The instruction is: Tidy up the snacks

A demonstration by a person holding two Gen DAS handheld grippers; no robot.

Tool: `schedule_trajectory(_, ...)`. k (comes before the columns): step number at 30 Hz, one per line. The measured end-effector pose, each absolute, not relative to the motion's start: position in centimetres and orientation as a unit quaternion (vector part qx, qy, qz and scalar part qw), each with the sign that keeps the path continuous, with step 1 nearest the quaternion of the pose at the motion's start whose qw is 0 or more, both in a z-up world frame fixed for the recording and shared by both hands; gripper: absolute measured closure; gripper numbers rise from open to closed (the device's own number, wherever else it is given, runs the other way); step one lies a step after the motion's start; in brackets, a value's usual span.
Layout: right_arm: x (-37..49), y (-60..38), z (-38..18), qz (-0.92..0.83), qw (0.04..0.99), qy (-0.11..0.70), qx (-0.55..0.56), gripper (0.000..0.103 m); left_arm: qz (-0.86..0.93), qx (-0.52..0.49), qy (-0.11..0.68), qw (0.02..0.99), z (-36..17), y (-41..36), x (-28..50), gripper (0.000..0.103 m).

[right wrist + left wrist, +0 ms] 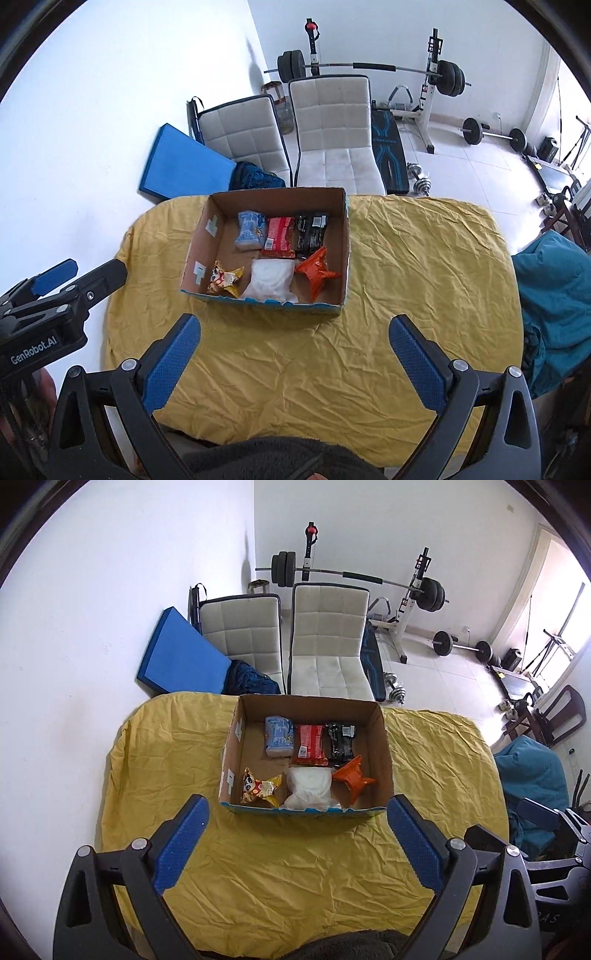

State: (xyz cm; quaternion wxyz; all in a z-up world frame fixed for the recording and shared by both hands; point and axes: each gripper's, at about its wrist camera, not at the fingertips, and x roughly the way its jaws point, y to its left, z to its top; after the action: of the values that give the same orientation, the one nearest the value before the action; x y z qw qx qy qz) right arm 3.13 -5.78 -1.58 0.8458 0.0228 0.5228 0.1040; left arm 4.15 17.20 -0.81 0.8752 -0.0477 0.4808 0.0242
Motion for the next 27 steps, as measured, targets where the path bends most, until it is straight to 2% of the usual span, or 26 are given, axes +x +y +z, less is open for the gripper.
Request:
schedule_trajectory(11,0.6,-6.9,2.0,0.094,0.855,0.509,0.019,0.000,0.032,-0.049,0.462,0.885,2.0,16.6,1.5,0.004)
schedule_trajectory(27,0.3,-7.1,3.5,0.068,0.874,0.481,0.000,0.000,0.032,-0.060,0.471,0.880,1.5,16.5,0.9,0.004)
